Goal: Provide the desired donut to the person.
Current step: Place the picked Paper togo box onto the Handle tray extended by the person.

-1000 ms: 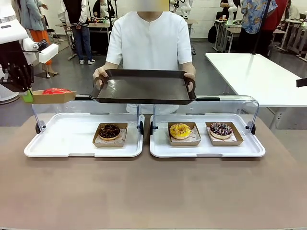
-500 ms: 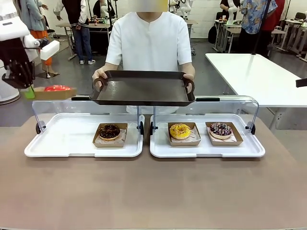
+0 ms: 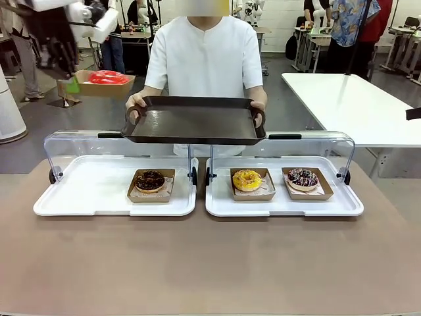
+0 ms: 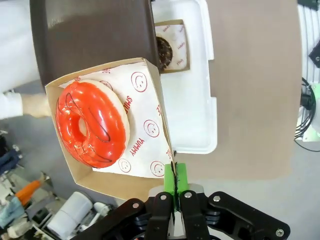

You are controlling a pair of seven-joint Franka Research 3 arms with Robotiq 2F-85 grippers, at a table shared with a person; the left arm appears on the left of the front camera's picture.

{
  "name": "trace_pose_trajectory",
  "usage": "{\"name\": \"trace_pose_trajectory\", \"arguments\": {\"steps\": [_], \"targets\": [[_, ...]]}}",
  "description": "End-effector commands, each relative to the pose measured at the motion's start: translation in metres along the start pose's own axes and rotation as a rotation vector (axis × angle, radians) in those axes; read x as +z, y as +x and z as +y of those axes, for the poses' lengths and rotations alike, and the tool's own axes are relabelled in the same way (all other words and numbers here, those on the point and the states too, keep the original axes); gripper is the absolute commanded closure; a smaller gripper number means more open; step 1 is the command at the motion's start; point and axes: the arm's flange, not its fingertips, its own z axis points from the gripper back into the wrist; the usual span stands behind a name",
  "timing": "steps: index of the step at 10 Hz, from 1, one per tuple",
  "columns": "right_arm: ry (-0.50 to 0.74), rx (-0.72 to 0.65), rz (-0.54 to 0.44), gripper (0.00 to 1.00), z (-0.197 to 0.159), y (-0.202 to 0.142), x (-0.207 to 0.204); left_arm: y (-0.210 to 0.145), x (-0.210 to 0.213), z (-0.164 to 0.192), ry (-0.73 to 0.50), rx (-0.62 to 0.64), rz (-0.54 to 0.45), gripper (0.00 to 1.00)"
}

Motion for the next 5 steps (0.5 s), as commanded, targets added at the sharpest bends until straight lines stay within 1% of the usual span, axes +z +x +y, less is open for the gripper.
{"name": "trace_pose_trajectory", "arguments": {"steps": [1, 3, 4, 5], "targets": [[0.001, 0.001, -0.002, 0.00, 0.000, 0.000, 0.000, 0.026, -0.011, 0.010, 0.035, -0.017, 0.002, 0.99], [0.001, 0.001, -0.002, 0.00, 0.000, 0.000, 0.000, 0.049, -0.023, 0.032, 0.016, -0.043, -0.083, 0.99], [0.001, 0.001, -0.002, 0.00, 0.000, 0.000, 0.000, 0.057, -0.036, 0.040, 0.000, -0.058, -0.131, 0.99], [0.001, 0.001, -0.002, 0.00, 0.000, 0.000, 0.000, 0.059, -0.045, 0.049, -0.017, -0.049, -0.146, 0.99]]}}
